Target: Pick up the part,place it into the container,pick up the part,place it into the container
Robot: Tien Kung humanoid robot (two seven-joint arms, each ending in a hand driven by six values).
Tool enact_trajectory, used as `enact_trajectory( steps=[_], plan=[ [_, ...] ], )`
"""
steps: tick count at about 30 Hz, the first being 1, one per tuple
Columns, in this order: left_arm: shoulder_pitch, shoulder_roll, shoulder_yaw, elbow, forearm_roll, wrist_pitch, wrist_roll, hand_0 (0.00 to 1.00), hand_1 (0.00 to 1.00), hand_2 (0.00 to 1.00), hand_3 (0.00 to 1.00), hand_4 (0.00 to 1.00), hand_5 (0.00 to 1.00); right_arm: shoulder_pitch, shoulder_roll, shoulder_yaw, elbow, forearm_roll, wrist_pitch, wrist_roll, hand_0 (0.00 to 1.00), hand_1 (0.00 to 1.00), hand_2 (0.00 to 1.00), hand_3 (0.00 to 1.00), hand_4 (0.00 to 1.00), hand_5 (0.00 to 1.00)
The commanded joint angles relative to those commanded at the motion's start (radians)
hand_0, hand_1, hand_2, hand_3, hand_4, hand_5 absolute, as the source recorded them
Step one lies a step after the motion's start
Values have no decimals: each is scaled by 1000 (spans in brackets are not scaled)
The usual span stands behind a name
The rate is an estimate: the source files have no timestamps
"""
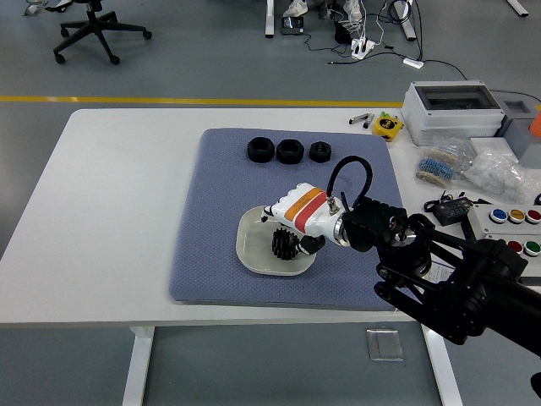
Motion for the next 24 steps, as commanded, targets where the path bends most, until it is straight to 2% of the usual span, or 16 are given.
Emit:
enact_trajectory(
  steps=[6,9,10,14,15,16,21,22,24],
  plan=[
    [-1,0,-1,0,-1,1,0,874,833,854,617,573,735,10,-29,20,23,-25,28,-5,416,447,648,852,855,90],
    [-1,0,-2,0,-4,1,-1,874,833,854,617,573,735,28,-68,61,45,-32,78,-24,416,447,648,852,855,90],
    [-1,0,-3,0,-4,1,-1,875,833,854,616,574,736,35,-81,77,51,-32,87,-27,454,498,718,889,893,118],
    [0,0,-5,0,-1,0,0,875,833,854,616,574,736,52,-132,162,82,-32,90,-33,454,498,718,889,893,118],
    [1,0,-6,0,-1,1,0,875,833,854,616,574,736,53,-143,187,88,-28,81,-32,454,498,718,889,893,118],
    [1,0,-6,0,0,1,0,875,833,854,614,561,730,54,-154,216,92,-8,63,-29,526,618,785,898,936,157],
    [1,0,-7,0,-1,1,1,875,833,854,614,561,730,45,-190,315,79,177,-75,0,526,618,785,898,936,157],
    [1,0,-7,0,-2,0,0,875,834,854,610,546,721,40,-196,331,72,223,-118,16,691,748,838,921,974,391],
    [0,0,-8,0,-1,0,0,875,834,854,610,546,721,28,-205,352,70,307,-197,52,691,748,838,921,974,391]
  ],
)
